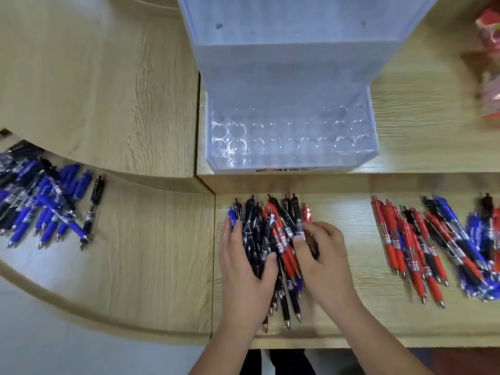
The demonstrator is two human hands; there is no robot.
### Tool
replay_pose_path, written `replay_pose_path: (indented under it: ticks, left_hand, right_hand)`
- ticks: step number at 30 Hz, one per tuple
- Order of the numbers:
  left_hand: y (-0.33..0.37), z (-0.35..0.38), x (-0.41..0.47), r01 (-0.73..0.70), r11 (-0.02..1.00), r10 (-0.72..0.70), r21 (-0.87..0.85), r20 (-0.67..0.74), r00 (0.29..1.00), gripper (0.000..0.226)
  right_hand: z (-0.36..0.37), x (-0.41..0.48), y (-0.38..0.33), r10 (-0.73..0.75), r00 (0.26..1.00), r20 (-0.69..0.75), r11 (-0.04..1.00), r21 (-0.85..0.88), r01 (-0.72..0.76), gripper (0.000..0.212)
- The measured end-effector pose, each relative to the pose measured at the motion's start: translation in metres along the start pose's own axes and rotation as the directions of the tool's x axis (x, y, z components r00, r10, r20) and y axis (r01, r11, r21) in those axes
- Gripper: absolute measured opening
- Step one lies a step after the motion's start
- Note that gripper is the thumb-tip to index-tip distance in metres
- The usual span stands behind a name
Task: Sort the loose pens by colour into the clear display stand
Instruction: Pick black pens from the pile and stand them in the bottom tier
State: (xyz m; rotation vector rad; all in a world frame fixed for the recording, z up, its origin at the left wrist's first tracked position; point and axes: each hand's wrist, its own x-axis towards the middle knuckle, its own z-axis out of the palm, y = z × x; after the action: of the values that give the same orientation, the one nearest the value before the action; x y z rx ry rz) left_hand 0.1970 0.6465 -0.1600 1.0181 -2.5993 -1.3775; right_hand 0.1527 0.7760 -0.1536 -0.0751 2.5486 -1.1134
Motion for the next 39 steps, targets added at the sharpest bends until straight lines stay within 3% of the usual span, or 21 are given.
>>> replay_pose_path:
  ticks: [3,5,7,10,14,17,21,23,25,28,32,35,39]
  left_hand:
    - [-0.004,-0.011,0.002,0.011,1.0,-0.011,-0.002,0.051,0.999,0.061]
    - [-0.003,-0.016,0.004,0.015,0.999,-0.016,0.028,0.036,0.999,0.046]
    - [0.004,-0.018,0.008,0.011,0.989,-0.014,0.151,0.018,1.0,0.034]
    - [0.019,-0.013,0.016,-0.013,0.924,0.018,0.381,-0.01,1.0,0.033]
    - [0.033,-0.005,0.019,0.069,0.878,-0.078,0.473,-0.001,0.997,0.024]
    - [0.038,-0.014,0.02,0.15,0.927,-0.145,0.345,-0.043,0.989,0.012]
    - [0.057,-0.065,0.014,0.199,0.979,-0.197,0.036,-0.042,0.979,0.004]
    - [0.068,-0.098,0.01,0.197,0.974,-0.203,-0.112,-0.049,0.978,0.01]
    - [0.079,-0.126,0.009,0.119,0.955,-0.154,-0.273,-0.112,0.982,0.017]
    - [0.1,-0.162,0.02,-0.039,0.913,-0.076,-0.407,-0.263,0.962,0.021]
    - [0.125,-0.187,0.047,-0.191,0.836,0.013,-0.514,-0.33,0.944,0.016]
    - [0.132,-0.191,0.063,-0.253,0.827,0.084,-0.502,-0.336,0.938,0.011]
    - [0.132,-0.193,0.073,-0.279,0.823,0.119,-0.495,-0.33,0.936,0.011]
  right_hand:
    - [-0.01,0.052,-0.014,0.135,0.991,0.017,0.989,-0.058,-0.133,0.032]
    - [-0.007,0.064,-0.011,0.115,0.993,0.009,0.988,-0.106,-0.113,0.028]
    - [-0.005,0.059,-0.009,0.128,0.992,0.019,0.985,-0.117,-0.125,0.017]
    - [-0.012,0.071,-0.02,0.164,0.986,0.011,0.986,-0.043,-0.163,0.006]
    - [-0.022,0.067,-0.025,0.176,0.979,0.106,0.984,-0.015,-0.176,0.009]
    - [-0.044,0.061,-0.035,0.145,0.96,0.24,0.987,0.035,-0.158,0.01]
    - [-0.086,0.039,-0.064,0.107,0.859,0.501,0.99,0.029,-0.141,0.009]
    - [-0.105,0.027,-0.086,0.057,0.842,0.537,0.997,0.02,-0.081,0.007]
    - [-0.119,0.02,-0.117,-0.043,0.873,0.485,0.997,0.08,0.004,0.01]
    - [-0.131,0.023,-0.17,-0.219,0.954,0.204,0.963,0.202,0.178,0.013]
    - [-0.121,0.045,-0.221,-0.326,0.942,-0.081,0.903,0.267,0.336,0.014]
    - [-0.102,0.066,-0.238,-0.387,0.909,-0.154,0.877,0.241,0.415,0.004]
    - [-0.083,0.081,-0.244,-0.453,0.882,-0.127,0.874,0.134,0.468,0.008]
